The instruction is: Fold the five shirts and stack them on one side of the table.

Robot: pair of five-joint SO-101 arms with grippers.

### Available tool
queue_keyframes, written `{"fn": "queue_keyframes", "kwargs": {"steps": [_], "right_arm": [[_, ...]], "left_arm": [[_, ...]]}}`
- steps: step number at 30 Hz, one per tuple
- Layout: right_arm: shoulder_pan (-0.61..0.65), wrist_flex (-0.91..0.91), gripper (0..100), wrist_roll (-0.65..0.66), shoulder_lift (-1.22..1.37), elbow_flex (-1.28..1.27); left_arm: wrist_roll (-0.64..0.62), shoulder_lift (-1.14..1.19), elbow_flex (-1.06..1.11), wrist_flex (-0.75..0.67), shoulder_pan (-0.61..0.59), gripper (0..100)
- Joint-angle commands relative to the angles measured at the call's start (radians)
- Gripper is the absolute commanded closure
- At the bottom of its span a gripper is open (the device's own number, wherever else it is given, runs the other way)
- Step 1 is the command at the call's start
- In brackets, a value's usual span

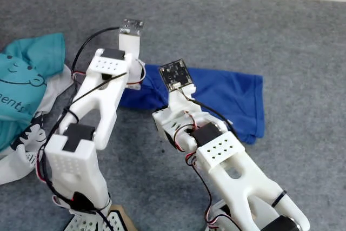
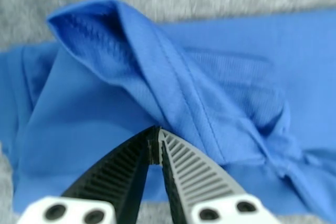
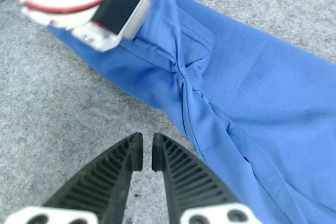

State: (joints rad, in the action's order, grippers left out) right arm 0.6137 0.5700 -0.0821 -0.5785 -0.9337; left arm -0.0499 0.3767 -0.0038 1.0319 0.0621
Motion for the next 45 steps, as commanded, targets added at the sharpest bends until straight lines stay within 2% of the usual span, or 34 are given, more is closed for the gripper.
{"fn": "queue_keyframes", "kwargs": {"steps": [1, 11, 19, 23, 27, 32, 40, 45], "right_arm": [[-0.005, -0.001, 94.9, 0.012, -0.035, 0.004], [-0.005, -0.001, 94.9, 0.012, -0.035, 0.004], [-0.005, -0.001, 94.9, 0.012, -0.035, 0.004], [-0.005, -0.001, 94.9, 0.012, -0.035, 0.004], [-0.005, -0.001, 94.9, 0.012, -0.035, 0.004], [-0.005, -0.001, 94.9, 0.014, -0.035, 0.004], [-0.005, -0.001, 94.9, 0.014, -0.035, 0.004], [-0.005, -0.001, 94.9, 0.014, -0.035, 0.004]], "left_arm": [[0.002, 0.031, -0.099, -0.005, 0.03, 99], [0.0, 0.11, -0.295, -0.012, 0.038, 99], [0.0, 0.341, -0.547, 0.023, 0.038, 99], [-0.005, 0.41, -0.717, 0.098, 0.048, 99], [-0.064, 0.443, -0.858, 0.193, 0.068, 99], [-0.077, 0.455, -0.94, 0.301, 0.073, 99], [-0.12, 0.455, -0.938, 0.641, -0.061, 99], [-0.114, 0.458, -0.934, 0.686, -0.133, 99]]}}
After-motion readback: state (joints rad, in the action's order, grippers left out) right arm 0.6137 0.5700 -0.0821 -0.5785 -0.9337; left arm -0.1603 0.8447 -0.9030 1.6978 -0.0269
